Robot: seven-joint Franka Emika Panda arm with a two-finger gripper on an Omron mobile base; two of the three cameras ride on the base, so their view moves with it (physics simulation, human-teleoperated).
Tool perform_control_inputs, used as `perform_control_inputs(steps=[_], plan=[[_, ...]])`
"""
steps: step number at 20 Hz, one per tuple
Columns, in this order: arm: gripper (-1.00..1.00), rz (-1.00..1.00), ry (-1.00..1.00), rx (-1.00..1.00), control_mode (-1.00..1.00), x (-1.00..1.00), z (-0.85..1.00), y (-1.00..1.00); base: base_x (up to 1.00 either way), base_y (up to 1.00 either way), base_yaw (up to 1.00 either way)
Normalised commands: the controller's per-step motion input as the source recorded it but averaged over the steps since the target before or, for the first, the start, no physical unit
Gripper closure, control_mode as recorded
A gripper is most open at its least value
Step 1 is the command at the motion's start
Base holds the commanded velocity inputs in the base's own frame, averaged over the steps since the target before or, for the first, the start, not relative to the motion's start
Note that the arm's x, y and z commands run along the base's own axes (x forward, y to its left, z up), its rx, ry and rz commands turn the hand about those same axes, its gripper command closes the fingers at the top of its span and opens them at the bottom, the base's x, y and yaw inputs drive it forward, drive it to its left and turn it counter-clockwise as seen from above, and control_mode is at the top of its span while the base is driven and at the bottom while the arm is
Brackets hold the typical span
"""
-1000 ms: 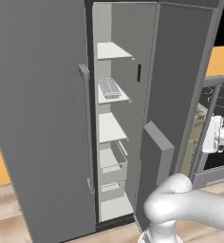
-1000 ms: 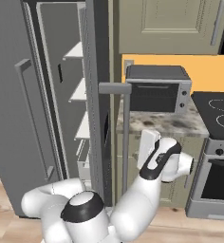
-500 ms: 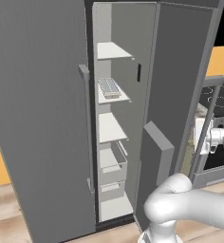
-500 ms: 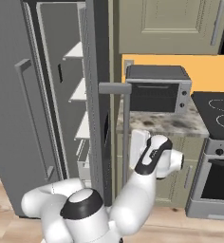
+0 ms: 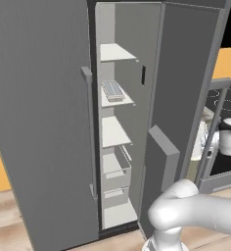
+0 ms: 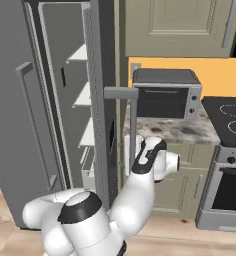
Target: The ice cube tray has been filled with water. Take the tray and place it in the freezer to make ice. Close the freezer door after placing the tray.
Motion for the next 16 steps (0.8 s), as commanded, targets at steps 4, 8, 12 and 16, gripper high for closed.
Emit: perform_control_inputs(steps=[4,8,12,16], plan=[[-1.0,0.05,-0.11,-0.07,-1.0,0.0,-0.01,0.59,0.0,0.0,0.0],[-1.0,0.03,-0.17,-0.08,-1.0,0.0,-0.01,0.68,0.0,0.0,0.0],[-1.0,0.01,-0.22,-0.1,-1.0,0.0,-0.04,0.78,0.0,0.0,0.0],[-1.0,0.0,-0.24,-0.11,-1.0,0.0,-0.05,0.89,0.0,0.0,0.0]])
